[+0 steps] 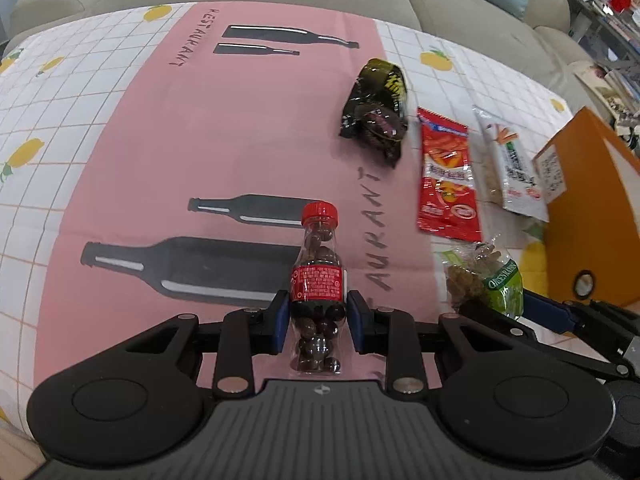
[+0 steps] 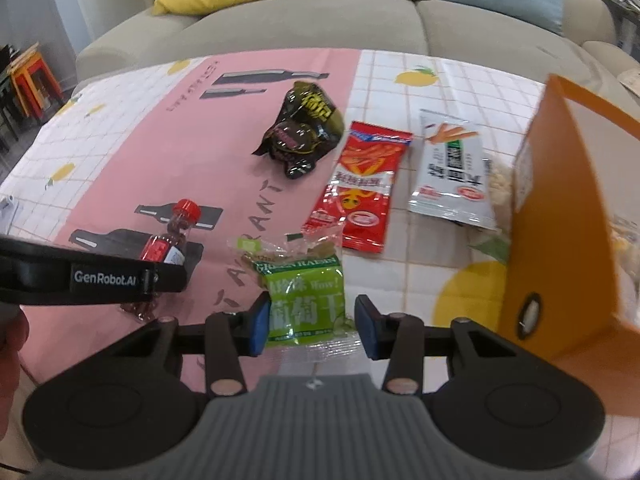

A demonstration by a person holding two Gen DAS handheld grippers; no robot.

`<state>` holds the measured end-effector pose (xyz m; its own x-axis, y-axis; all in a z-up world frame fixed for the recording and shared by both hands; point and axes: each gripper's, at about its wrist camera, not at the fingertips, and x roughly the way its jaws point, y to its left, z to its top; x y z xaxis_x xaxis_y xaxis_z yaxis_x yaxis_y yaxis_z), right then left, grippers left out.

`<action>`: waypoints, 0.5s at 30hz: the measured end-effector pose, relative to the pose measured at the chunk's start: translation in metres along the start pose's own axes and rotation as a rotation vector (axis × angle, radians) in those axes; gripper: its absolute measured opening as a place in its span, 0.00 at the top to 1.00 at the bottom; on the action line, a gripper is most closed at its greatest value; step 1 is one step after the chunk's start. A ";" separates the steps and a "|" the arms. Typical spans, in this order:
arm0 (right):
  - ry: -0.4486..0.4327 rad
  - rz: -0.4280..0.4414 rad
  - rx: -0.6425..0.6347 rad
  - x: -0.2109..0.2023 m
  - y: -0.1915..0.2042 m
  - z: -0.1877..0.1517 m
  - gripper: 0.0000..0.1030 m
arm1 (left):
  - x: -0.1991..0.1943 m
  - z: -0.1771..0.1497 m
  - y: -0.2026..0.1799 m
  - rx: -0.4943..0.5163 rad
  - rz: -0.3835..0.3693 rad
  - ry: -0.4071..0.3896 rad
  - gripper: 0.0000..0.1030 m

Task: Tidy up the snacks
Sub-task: 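Carry the candy bottle and green bag over the box with both tools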

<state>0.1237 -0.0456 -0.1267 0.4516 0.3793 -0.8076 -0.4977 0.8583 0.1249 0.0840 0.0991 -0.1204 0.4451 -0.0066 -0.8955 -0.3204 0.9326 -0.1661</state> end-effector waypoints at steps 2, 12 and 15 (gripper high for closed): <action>-0.014 0.000 0.015 -0.009 -0.004 -0.002 0.59 | -0.006 0.000 -0.003 -0.009 -0.011 -0.007 0.67; -0.116 -0.007 0.042 -0.055 -0.019 -0.001 0.59 | -0.048 0.004 -0.032 0.002 -0.088 -0.077 0.68; -0.157 -0.007 0.052 -0.073 -0.027 0.002 0.59 | -0.059 0.007 -0.046 0.015 -0.127 -0.095 0.68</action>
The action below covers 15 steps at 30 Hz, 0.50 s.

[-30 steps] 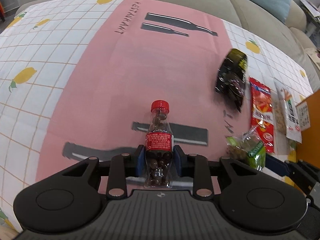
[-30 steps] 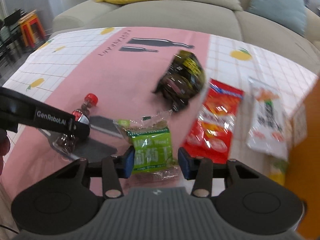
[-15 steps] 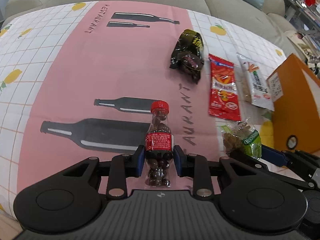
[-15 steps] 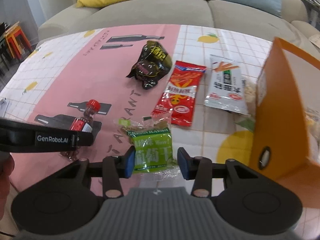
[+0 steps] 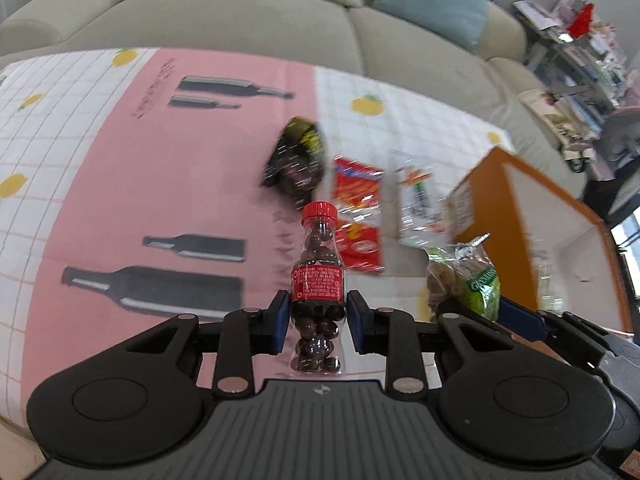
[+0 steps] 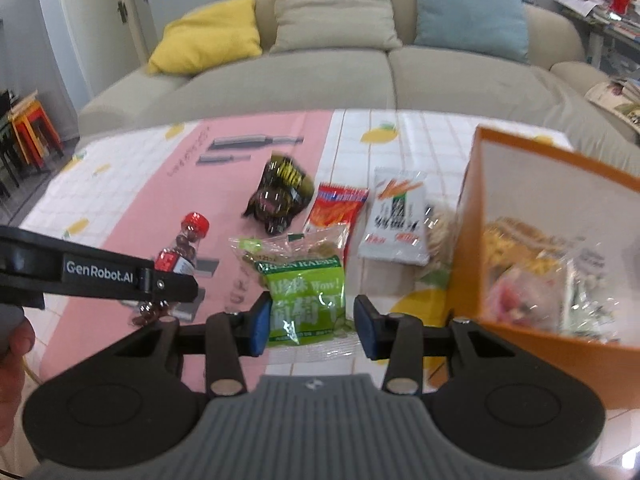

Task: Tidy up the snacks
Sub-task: 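Carry the candy bottle and green bag over the box with both tools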

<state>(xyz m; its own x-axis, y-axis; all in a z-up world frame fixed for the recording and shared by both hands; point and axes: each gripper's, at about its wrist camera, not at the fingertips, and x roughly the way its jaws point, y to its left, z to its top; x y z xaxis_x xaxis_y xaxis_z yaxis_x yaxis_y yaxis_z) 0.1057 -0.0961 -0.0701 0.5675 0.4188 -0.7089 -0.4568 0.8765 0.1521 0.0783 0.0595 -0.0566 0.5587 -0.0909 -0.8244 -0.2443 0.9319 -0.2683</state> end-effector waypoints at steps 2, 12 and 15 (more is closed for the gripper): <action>-0.025 0.000 0.015 -0.012 -0.008 0.005 0.59 | -0.006 0.005 -0.012 0.015 -0.025 -0.010 0.67; -0.065 -0.074 -0.009 -0.061 -0.069 0.030 0.60 | -0.011 0.037 -0.099 0.144 -0.183 -0.043 0.68; -0.044 -0.108 0.001 -0.071 -0.097 0.037 0.60 | -0.002 0.044 -0.127 0.192 -0.213 -0.032 0.68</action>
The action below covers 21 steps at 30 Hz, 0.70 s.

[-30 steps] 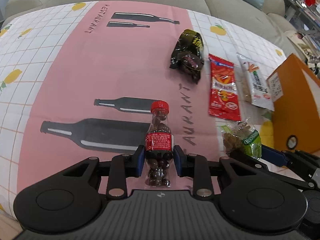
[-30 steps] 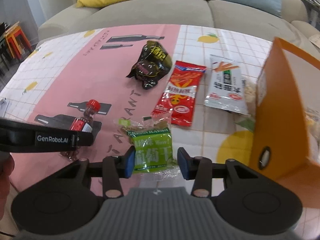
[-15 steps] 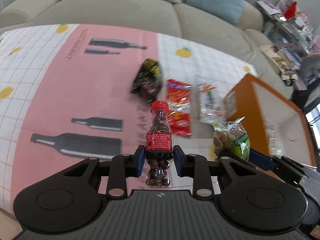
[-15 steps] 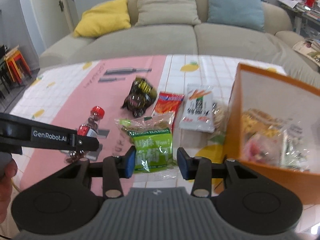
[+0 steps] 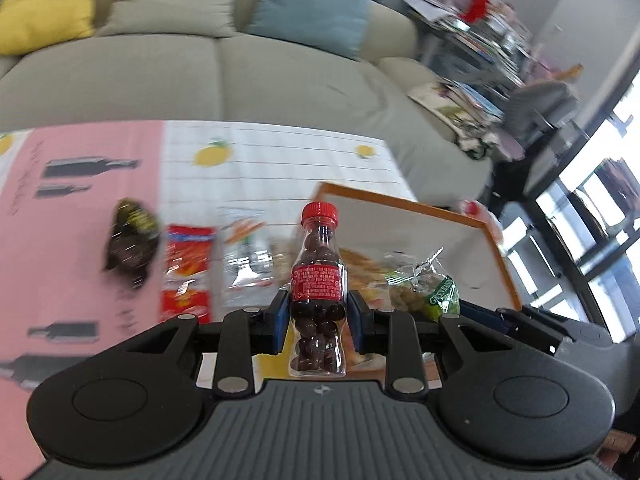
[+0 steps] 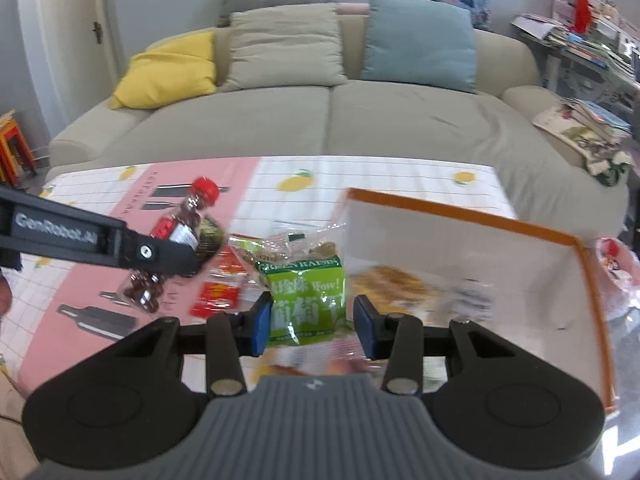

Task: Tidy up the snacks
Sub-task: 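Carry the candy bottle and green bag over the box with both tools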

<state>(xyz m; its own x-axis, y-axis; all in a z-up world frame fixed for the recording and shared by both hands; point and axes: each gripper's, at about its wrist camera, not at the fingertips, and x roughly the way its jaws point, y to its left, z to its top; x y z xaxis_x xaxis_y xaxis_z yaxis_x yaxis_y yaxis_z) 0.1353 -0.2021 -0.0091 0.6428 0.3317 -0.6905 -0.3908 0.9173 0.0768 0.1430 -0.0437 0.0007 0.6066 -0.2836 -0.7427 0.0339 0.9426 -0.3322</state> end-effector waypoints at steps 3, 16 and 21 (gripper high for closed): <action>0.021 -0.047 0.002 -0.004 -0.029 0.006 0.60 | 0.018 0.006 -0.020 0.035 -0.029 0.027 0.68; 0.227 -0.186 -0.008 0.031 -0.120 0.005 0.60 | 0.107 0.016 -0.089 0.152 -0.132 0.225 0.67; 0.311 -0.194 -0.034 0.054 -0.140 0.003 0.60 | 0.141 0.017 -0.101 0.169 -0.131 0.291 0.68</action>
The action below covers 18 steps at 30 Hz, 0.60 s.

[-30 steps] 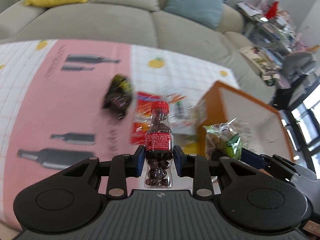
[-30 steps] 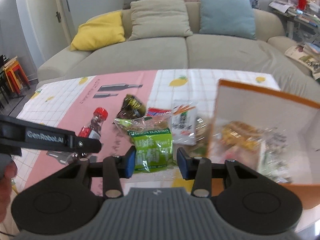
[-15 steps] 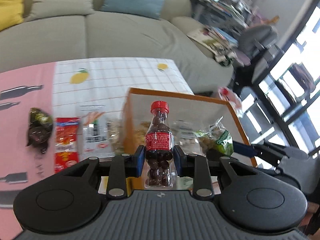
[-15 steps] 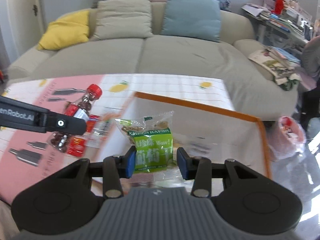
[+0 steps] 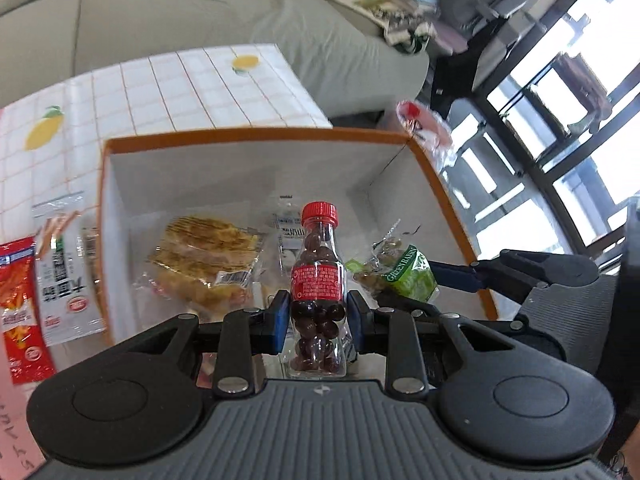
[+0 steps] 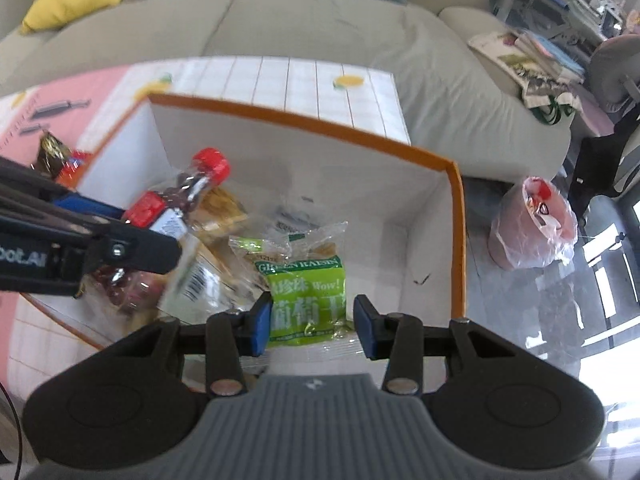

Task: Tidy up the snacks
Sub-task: 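Carry the candy bottle and green bag over the box with both tools, then open both tools to drop the bottle and green bag into the box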

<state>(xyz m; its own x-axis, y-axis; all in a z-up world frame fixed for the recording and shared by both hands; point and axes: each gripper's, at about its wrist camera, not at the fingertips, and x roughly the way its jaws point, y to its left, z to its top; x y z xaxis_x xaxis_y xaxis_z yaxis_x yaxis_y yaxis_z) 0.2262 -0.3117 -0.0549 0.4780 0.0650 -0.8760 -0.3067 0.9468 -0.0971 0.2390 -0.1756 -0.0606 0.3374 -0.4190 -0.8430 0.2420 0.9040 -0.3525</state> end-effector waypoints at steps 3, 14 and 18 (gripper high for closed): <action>0.037 0.002 -0.028 0.013 -0.004 0.001 0.60 | 0.017 0.004 0.000 -0.002 -0.006 0.039 0.68; 0.157 0.022 -0.124 0.052 -0.001 0.002 0.60 | 0.064 0.006 0.010 -0.025 -0.013 0.147 0.67; 0.190 0.020 -0.128 0.065 -0.003 0.006 0.59 | 0.068 0.009 0.009 -0.031 -0.014 0.163 0.67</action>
<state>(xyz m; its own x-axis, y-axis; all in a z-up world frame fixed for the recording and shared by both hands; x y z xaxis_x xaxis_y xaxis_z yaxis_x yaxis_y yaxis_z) 0.2626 -0.3083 -0.1086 0.3111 0.0113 -0.9503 -0.4226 0.8973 -0.1277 0.2727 -0.1970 -0.1174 0.1813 -0.4142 -0.8920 0.2163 0.9016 -0.3747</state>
